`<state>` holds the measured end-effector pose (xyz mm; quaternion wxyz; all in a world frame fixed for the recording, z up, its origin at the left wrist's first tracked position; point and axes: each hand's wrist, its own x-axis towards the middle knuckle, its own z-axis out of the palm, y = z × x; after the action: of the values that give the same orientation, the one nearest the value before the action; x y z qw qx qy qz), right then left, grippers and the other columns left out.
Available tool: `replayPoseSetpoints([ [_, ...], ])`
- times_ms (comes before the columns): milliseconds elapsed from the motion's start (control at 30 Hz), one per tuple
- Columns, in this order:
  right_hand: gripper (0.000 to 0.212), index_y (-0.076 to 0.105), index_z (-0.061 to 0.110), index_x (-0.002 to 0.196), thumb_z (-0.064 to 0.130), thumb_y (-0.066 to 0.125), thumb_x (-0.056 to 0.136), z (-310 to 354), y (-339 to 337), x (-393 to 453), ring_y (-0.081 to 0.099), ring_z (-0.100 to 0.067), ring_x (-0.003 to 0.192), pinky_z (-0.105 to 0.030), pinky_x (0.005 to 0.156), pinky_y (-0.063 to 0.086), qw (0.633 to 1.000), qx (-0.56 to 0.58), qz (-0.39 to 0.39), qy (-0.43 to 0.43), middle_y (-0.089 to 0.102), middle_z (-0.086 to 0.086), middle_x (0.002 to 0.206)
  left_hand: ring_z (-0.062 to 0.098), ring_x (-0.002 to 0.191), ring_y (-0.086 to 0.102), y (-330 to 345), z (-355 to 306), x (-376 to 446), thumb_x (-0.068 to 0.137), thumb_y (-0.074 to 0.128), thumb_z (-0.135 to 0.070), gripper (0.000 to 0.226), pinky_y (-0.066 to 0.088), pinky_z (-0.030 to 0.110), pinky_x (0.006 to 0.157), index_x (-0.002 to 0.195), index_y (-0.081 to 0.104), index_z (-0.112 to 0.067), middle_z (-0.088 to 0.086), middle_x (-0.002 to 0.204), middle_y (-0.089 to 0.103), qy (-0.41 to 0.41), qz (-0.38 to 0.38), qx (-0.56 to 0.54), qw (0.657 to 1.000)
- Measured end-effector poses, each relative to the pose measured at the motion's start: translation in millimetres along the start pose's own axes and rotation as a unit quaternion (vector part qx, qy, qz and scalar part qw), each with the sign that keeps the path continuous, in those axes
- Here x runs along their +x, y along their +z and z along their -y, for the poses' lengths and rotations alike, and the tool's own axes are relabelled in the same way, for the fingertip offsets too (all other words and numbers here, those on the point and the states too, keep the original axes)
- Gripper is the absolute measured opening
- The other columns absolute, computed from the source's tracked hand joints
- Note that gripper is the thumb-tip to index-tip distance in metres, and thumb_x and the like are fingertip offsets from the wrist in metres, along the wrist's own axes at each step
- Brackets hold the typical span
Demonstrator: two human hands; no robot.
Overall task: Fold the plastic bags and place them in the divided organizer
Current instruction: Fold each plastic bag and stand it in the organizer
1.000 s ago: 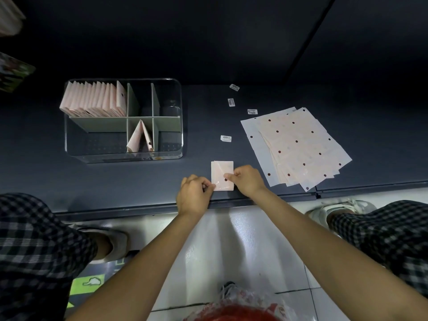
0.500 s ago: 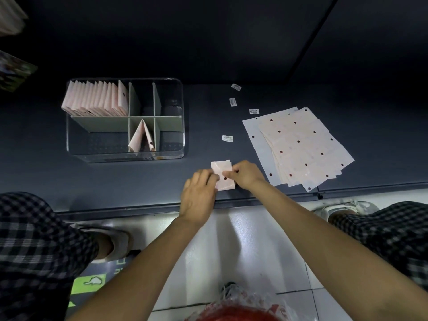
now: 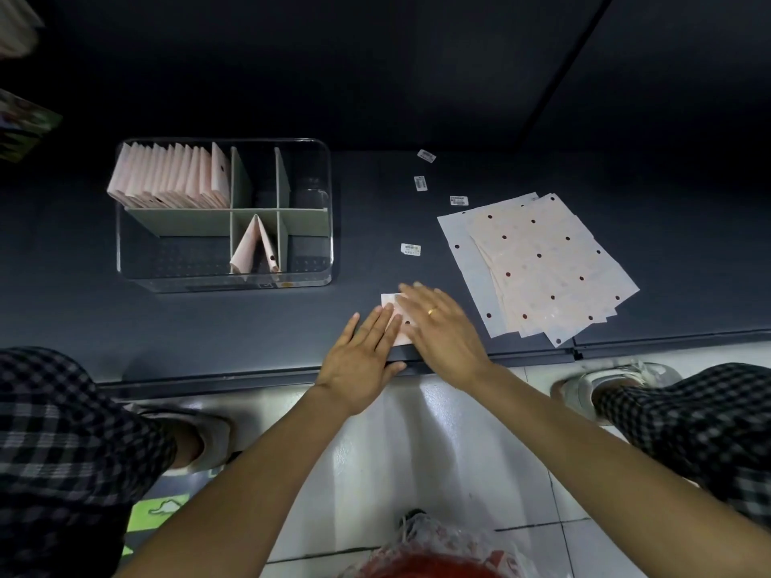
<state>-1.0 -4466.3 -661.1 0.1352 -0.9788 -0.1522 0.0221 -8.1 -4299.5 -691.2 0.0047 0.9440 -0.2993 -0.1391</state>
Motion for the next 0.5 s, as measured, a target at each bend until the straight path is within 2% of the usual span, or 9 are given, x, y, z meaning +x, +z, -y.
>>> replayPoseSetpoints([
  [67,0.06,0.014,0.011,0.15,0.043,0.023,0.1,-2.5,10.7,-8.5,0.002,-0.015,0.146,-0.035,0.12,0.003,0.993,-0.051,0.091,-0.059,0.009,-0.001,0.158,0.016,0.144,-0.017,-1.5,-0.3,-0.8,0.099,0.014,-0.052,0.068,-0.016,0.036,0.114,0.147,-0.015,-0.012,0.002,0.157,-0.015,0.002,0.005,-0.005,1.0],
  [133,0.069,-0.006,0.012,0.149,0.052,0.017,0.097,-11.1,18.7,-13.7,-0.017,-0.01,0.141,-0.036,0.12,-0.004,0.983,-0.096,0.146,-0.056,-0.006,0.0,0.158,0.015,0.144,-0.018,-2.4,0.6,-1.2,0.099,0.013,-0.053,0.069,-0.015,0.036,0.116,0.145,-0.018,-0.013,0.002,0.157,-0.017,0.004,0.004,-0.013,1.0],
  [233,0.074,-0.015,0.012,0.146,0.057,0.014,0.095,-16.9,19.5,-12.8,-0.023,-0.01,0.139,-0.036,0.119,-0.007,0.977,-0.123,0.161,-0.067,-0.013,-0.001,0.157,0.014,0.143,-0.02,-5.0,2.5,-1.6,0.098,0.014,-0.055,0.071,-0.015,0.036,0.116,0.144,-0.02,-0.013,0.001,0.156,-0.02,0.014,0.015,-0.02,1.0],
  [300,0.076,-0.014,0.013,0.147,0.057,0.018,0.095,-16.0,18.3,-11.2,-0.022,-0.009,0.139,-0.035,0.119,-0.008,0.979,-0.112,0.156,-0.067,-0.012,0.0,0.157,0.015,0.143,-0.019,-6.8,3.6,-1.8,0.098,0.016,-0.055,0.072,-0.015,0.035,0.116,0.146,-0.017,-0.012,0.001,0.156,-0.02,0.015,0.02,-0.029,0.999],
  [367,0.075,0.002,0.012,0.15,0.054,0.032,0.095,-14.8,13.9,-10.1,-0.009,-0.011,0.144,-0.034,0.12,-0.003,0.985,-0.076,0.143,-0.059,-0.002,-0.001,0.159,0.014,0.143,-0.019,-8.7,3.9,-1.9,0.098,0.016,-0.055,0.072,-0.015,0.035,0.115,0.147,-0.016,-0.013,0.002,0.156,-0.02,0.015,0.025,-0.035,0.999],
  [433,0.065,0.038,0.009,0.141,0.044,0.056,0.089,-14.3,7.8,-14.2,0.027,-0.021,0.141,-0.035,0.116,0.02,0.994,-0.036,0.09,-0.048,0.028,-0.007,0.153,0.014,0.143,-0.019,-8.5,3.0,-1.5,0.098,0.016,-0.055,0.072,-0.016,0.035,0.115,0.147,-0.015,-0.013,0.002,0.157,-0.019,0.013,0.022,-0.036,0.999],
  [500,0.041,0.064,0.007,0.108,0.029,0.076,0.076,-11.3,3.6,-18.5,0.061,-0.028,0.109,-0.035,0.092,0.048,0.997,-0.041,0.006,-0.061,0.061,-0.011,0.123,0.014,0.143,-0.019,-7.9,1.9,-1.3,0.098,0.017,-0.055,0.072,-0.016,0.035,0.114,0.148,-0.013,-0.013,0.002,0.157,-0.019,0.005,0.016,-0.043,0.999],
])
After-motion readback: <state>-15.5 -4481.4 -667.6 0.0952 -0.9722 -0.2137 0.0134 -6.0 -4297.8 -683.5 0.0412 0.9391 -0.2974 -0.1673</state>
